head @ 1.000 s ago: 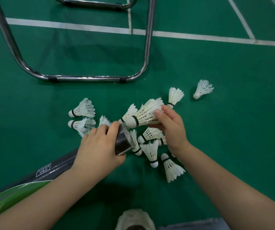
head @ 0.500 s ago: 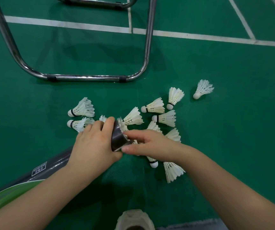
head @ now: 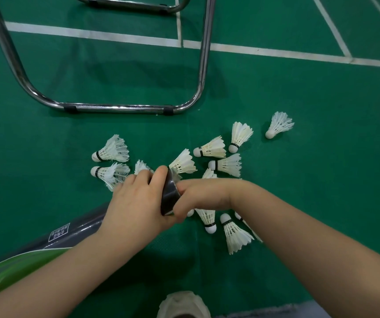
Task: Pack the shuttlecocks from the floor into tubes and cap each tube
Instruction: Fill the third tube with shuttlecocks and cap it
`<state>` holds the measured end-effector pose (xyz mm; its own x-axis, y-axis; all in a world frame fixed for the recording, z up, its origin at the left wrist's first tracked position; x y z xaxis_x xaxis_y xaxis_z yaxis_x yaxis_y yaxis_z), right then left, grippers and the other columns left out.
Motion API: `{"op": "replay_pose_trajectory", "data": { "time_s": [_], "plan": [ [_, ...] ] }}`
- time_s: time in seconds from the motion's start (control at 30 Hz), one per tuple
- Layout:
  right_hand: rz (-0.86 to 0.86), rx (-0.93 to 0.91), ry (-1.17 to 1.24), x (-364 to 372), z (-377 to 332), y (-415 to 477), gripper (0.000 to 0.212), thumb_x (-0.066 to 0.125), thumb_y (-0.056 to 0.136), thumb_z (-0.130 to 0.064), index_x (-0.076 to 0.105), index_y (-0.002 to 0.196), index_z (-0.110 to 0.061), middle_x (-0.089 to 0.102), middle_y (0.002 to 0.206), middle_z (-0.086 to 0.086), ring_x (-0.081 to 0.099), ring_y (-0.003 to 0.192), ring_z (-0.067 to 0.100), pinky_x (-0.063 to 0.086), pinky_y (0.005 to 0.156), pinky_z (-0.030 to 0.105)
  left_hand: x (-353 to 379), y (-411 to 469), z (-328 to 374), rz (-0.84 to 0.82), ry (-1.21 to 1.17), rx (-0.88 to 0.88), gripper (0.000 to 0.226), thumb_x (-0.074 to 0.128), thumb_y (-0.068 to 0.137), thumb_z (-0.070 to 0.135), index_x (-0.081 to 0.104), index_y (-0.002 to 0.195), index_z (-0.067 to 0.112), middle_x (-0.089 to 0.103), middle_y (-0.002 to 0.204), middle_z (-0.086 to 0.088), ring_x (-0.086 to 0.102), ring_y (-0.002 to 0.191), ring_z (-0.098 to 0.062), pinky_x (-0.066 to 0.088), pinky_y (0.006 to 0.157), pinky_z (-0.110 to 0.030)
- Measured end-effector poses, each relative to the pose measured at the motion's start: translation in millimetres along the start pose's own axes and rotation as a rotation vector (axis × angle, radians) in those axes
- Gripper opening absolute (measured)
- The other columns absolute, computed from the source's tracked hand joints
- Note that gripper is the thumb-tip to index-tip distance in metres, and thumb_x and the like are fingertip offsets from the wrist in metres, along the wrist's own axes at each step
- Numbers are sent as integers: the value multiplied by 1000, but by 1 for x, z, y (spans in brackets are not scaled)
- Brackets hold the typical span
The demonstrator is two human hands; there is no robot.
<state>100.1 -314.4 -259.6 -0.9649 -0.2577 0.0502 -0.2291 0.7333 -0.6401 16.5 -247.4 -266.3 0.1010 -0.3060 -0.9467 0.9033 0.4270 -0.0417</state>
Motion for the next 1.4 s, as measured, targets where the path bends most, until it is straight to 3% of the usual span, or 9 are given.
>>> {"op": "replay_pose_trajectory", "data": {
  "time_s": [0.07, 0.2, 0.33, 0.47, 0.77, 0.93, 1.1, 1.23, 1.4],
  "plan": [
    [-99, 32, 26, 3, 2, 4, 9, 51, 64, -10, 51, 72, -13, 52, 66, -10, 46, 66, 5, 38, 69, 24, 3, -3, 1, 2, 17, 26, 70, 63, 49, 51, 46, 106, 13, 56, 75, -9, 55, 63, -33, 47, 54, -40],
    [-7, -6, 16, -3, 9, 13, 21, 60, 86, -9, 58, 107, -9, 62, 102, 4, 56, 100, 15, 43, 100, 36, 10, 0, -3, -43, 53, 8, 73, 76, 47, 36, 43, 108, 15, 56, 79, -8, 56, 67, -32, 47, 59, -39],
    [312, -24, 238, -39, 21, 1, 15, 56, 90, -29, 64, 91, -16, 66, 88, 0, 62, 87, 15, 53, 78, 30, 1, 10, -5, -103, 31, -54, 75, 68, 66, 49, 32, 126, 22, 52, 106, -4, 51, 99, -27, 42, 83, -39],
    [679, 88, 384, -81, 47, -12, 21, 53, 92, -30, 59, 77, -15, 61, 70, -2, 61, 70, 12, 50, 65, 25, -1, 14, -9, -78, 25, -76, 80, 64, 70, 56, 23, 131, 25, 49, 112, -1, 47, 105, -23, 40, 88, -36],
    [1271, 196, -155, -124, 84, -4, 29, 53, 89, -19, 51, 115, -9, 53, 103, 2, 49, 87, 16, 36, 74, 26, -5, 19, -17, -9, -5, -90, 78, 65, 68, 52, 27, 130, 23, 50, 108, -2, 48, 99, -24, 39, 84, -36],
    [1349, 225, -261, -134, 80, 10, 65, 62, 85, -23, 29, 139, -8, 36, 136, 11, 35, 124, 27, 33, 98, 31, -4, 19, -17, -10, -2, -98, 79, 65, 68, 53, 27, 130, 23, 51, 110, -3, 48, 100, -24, 40, 84, -37],
    [1326, 401, -408, -142, 81, 15, 64, 60, 87, -34, 30, 138, -9, 31, 141, 13, 28, 128, 31, 34, 98, 41, -3, 17, -17, -21, -5, -99, 78, 64, 68, 54, 26, 129, 24, 50, 109, -2, 48, 100, -24, 40, 84, -36],
    [1211, 465, -331, -145, 95, 15, 47, 55, 91, -34, 42, 128, -7, 54, 125, 14, 48, 116, 32, 38, 91, 39, -4, 18, -18, -26, -12, -107, 79, 64, 69, 54, 25, 130, 24, 49, 109, -2, 48, 100, -24, 40, 84, -37],
    [1321, 143, -53, -136, 79, 6, 28, 44, 96, -29, 59, 112, -10, 61, 96, 4, 53, 84, 18, 38, 77, 30, -8, 19, -21, -19, -17, -116, 81, 64, 68, 53, 24, 132, 24, 50, 113, -2, 47, 103, -25, 39, 87, -37]
  ]
}}
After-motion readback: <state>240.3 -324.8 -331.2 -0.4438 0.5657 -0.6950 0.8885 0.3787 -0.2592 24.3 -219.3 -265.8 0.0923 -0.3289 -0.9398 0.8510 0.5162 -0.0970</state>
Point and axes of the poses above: each hand's wrist, its own y-axis towards the middle knuckle, its own x-axis out of the palm, z = x × y, the point moved 4 cm from there along y, towards the middle knuckle
